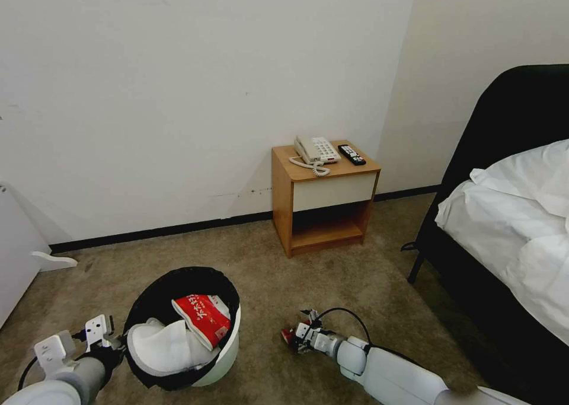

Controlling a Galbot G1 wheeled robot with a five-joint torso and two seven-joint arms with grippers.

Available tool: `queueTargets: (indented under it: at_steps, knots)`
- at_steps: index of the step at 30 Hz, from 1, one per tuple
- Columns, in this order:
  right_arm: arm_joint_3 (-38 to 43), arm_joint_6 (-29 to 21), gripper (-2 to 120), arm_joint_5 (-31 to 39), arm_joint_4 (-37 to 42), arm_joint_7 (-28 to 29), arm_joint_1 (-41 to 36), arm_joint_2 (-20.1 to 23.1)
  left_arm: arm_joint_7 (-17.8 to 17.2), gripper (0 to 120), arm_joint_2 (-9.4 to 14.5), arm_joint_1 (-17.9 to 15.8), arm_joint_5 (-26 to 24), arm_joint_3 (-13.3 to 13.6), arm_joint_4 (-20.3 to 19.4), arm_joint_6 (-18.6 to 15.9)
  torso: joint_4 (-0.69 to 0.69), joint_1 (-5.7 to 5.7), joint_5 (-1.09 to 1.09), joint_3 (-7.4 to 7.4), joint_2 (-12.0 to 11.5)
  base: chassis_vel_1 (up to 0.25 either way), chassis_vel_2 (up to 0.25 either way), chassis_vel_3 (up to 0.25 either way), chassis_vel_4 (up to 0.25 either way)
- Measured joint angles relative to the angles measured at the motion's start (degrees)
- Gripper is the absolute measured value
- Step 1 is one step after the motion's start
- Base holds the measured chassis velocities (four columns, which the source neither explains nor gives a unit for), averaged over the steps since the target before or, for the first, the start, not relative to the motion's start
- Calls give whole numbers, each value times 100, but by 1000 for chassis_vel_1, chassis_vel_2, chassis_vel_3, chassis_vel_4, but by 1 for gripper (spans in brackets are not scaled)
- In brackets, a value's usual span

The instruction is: Pick up the trash bin, then pick up the garbage from the floor and place it into the trash bin.

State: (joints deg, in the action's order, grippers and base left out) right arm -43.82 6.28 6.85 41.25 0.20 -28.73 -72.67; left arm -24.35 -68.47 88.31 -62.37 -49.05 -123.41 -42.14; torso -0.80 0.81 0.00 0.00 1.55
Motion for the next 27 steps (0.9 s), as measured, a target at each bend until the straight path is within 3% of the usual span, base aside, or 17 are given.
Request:
queueTargets:
  at_steps: [8,13,17,20,27]
  knots:
    - [10,86,86,17,-180,-77,-29,-128,1,1,15,-2,1,2,0,0,0,0,0,0,0,0,0,0,0]
    - [43,97,64,28,-262,-153,-77,-189,-4,1,35,-4,-1,2,2,0,0,0,0,0,0,0,0,0,0]
    - [58,98,58,36,-270,-179,-90,-199,-9,1,37,-11,-3,4,8,0,0,0,0,0,0,0,0,0,0]
    - [99,99,39,60,-270,-219,-128,-200,-19,1,39,-25,-4,27,22,0,0,0,0,0,0,0,0,0,0]
    - [178,100,22,72,-276,-281,-190,-161,-23,1,42,-38,-4,57,40,0,0,0,0,0,0,0,0,0,0]
